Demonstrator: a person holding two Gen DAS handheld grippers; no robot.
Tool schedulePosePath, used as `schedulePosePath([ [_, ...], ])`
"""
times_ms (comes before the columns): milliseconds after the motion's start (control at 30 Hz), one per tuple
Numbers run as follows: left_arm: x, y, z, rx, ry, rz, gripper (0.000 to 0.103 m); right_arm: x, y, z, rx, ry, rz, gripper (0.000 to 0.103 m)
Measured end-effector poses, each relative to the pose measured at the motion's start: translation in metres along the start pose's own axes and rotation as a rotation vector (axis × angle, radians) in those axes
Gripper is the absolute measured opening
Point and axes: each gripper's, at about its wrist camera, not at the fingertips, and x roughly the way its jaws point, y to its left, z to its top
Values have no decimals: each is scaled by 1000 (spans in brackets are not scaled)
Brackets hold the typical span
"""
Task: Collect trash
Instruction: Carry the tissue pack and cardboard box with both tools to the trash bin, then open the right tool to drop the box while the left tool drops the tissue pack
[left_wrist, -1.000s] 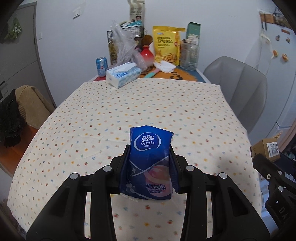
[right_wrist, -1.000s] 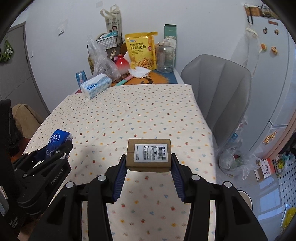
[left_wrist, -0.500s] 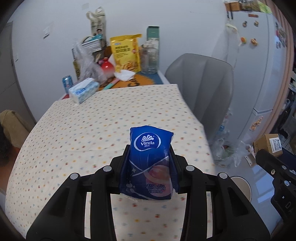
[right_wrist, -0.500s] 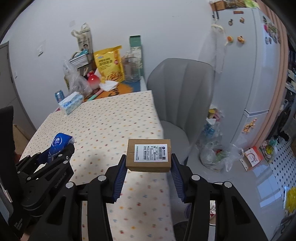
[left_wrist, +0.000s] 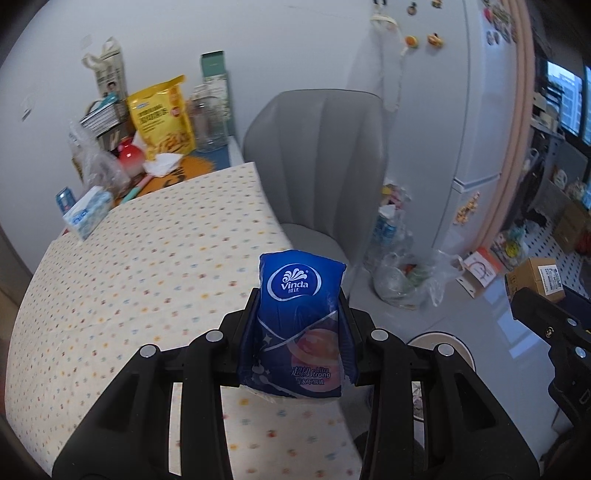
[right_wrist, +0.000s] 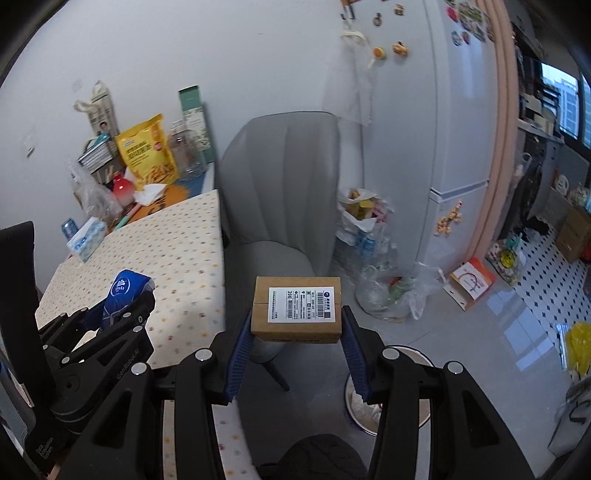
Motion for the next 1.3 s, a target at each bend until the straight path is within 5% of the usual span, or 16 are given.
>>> schedulePosePath([
  [467, 60, -104, 13, 153, 80, -69, 38, 45, -120, 0, 176, 64, -78, 46],
  [867, 113, -159, 13, 243, 160, -79, 38, 102, -183, -4, 257, 129, -68, 47],
  [933, 121, -164, 13, 251, 172, -80, 38, 114, -193, -6, 282, 148, -48, 61],
  [1300, 135, -210, 0, 330, 216, -133, 38, 115, -243, -23, 355, 171, -151, 68],
])
